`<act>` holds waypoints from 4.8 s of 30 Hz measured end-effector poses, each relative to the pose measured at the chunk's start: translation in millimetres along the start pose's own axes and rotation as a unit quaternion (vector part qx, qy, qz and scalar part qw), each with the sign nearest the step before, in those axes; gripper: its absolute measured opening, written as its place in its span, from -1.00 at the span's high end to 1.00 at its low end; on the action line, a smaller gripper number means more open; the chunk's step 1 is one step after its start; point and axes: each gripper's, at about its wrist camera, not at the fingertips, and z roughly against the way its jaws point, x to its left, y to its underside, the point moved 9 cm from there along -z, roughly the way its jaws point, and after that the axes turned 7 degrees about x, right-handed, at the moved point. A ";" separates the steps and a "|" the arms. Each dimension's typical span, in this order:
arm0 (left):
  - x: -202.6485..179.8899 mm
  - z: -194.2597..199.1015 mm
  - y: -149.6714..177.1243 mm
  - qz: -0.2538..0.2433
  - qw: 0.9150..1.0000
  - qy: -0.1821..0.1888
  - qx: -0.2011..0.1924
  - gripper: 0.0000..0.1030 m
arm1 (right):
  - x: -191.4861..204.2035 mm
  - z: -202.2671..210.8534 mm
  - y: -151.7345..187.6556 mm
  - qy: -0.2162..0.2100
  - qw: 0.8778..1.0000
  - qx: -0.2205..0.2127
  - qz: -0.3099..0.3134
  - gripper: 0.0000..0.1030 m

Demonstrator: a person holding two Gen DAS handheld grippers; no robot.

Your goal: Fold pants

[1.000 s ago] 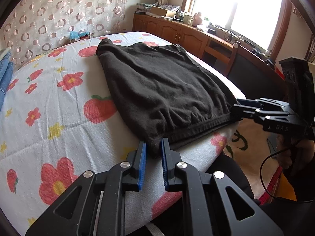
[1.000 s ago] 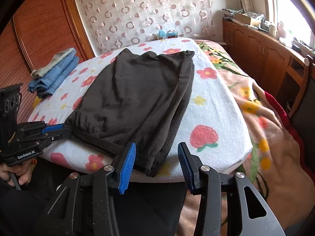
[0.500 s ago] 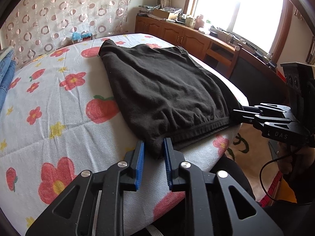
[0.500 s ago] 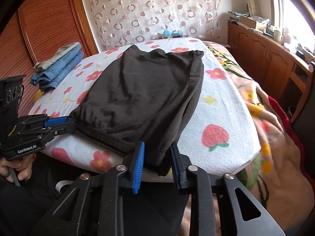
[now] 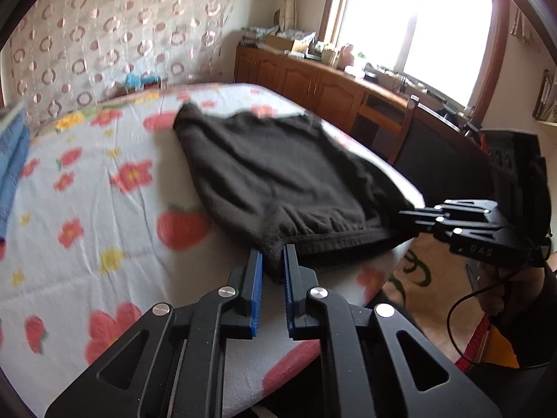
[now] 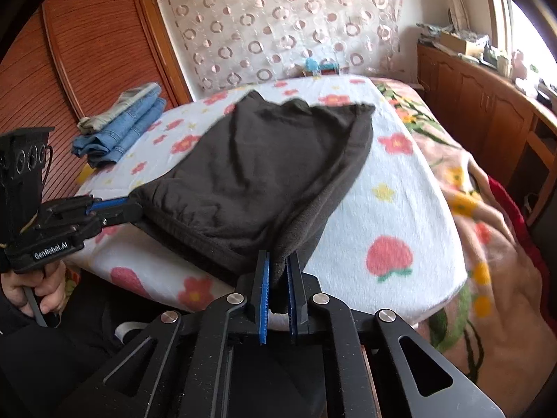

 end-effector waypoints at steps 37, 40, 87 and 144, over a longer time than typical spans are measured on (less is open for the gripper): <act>140.9 120.3 -180.9 -0.002 0.975 -0.139 -0.176 0.80 | 67.0 39.4 -238.4 -0.017 0.974 -0.184 0.132 0.87; 156.0 132.0 -207.9 -0.002 0.971 -0.147 -0.190 0.80 | 79.0 23.7 -274.9 -0.006 0.972 -0.195 0.130 0.87; 129.3 57.4 46.7 0.084 0.993 -0.085 -0.010 0.71 | 92.1 -68.0 -73.8 -0.071 0.990 0.032 0.120 0.87; 111.4 103.3 23.0 0.088 0.990 -0.060 -0.089 0.78 | 87.9 -25.4 -76.7 -0.097 0.989 -0.021 0.109 0.85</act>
